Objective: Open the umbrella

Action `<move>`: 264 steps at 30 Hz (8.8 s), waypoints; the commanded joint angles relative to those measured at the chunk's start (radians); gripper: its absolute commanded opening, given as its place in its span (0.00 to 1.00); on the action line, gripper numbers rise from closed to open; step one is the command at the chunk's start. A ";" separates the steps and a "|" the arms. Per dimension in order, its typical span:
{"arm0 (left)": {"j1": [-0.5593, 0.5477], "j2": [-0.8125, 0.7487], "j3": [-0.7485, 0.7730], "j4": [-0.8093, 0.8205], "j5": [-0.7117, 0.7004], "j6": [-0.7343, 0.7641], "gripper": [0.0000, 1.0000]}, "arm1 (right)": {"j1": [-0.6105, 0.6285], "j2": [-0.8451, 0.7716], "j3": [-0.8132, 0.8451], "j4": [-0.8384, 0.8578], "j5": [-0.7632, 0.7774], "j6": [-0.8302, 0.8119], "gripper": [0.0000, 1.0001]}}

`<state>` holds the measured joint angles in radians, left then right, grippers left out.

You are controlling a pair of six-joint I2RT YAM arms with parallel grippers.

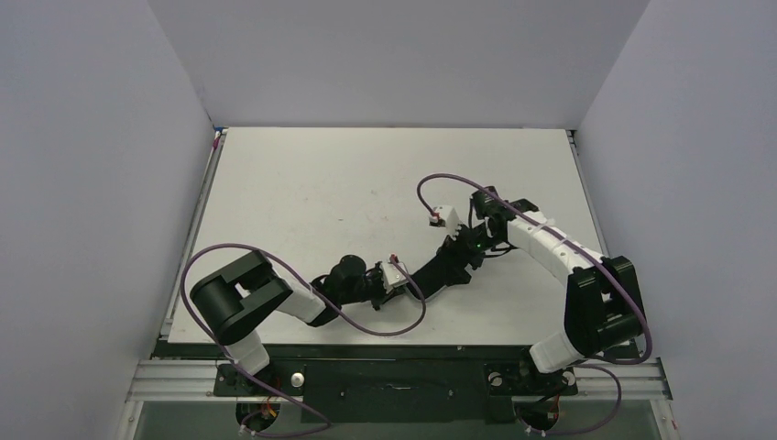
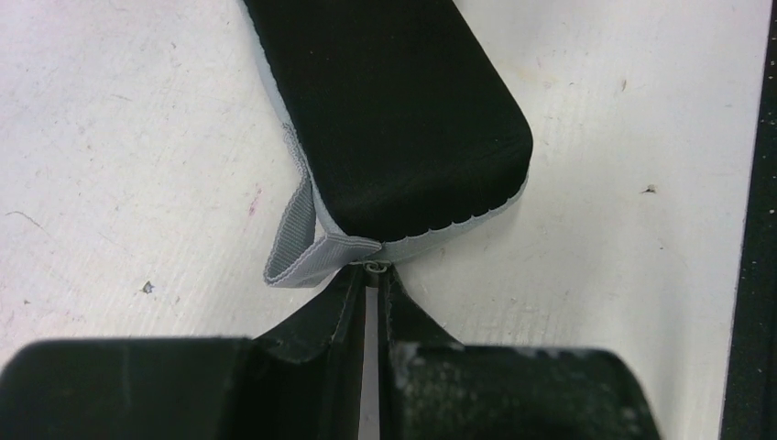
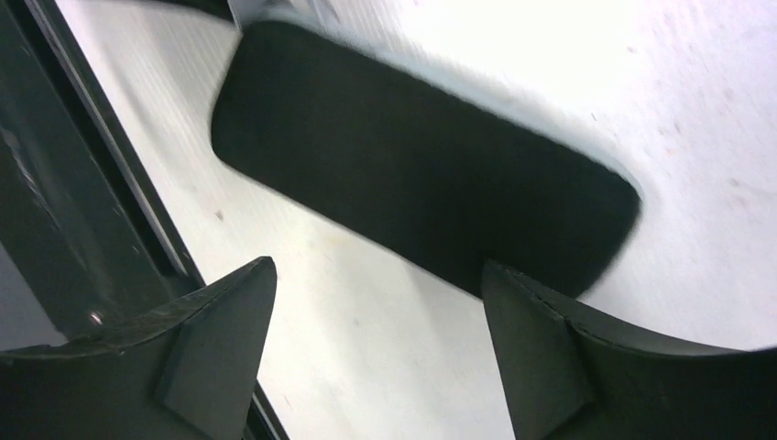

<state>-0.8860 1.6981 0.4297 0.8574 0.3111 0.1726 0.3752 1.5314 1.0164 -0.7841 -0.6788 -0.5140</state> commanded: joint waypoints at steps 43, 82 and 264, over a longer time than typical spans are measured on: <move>0.109 -0.024 0.008 0.015 0.129 0.084 0.00 | 0.116 0.236 0.206 -0.200 0.194 -0.791 0.52; -0.067 -0.044 -0.017 0.043 -0.189 -0.179 0.00 | 0.102 0.203 0.116 0.207 0.256 0.243 0.00; 0.331 -0.170 0.270 -0.495 0.063 -0.576 0.76 | 0.356 -0.104 0.022 0.052 -0.006 0.073 0.25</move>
<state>-0.5121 1.5196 0.6743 0.3481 0.3450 -0.3923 0.7334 1.4792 1.0252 -0.7727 -0.7090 -0.4267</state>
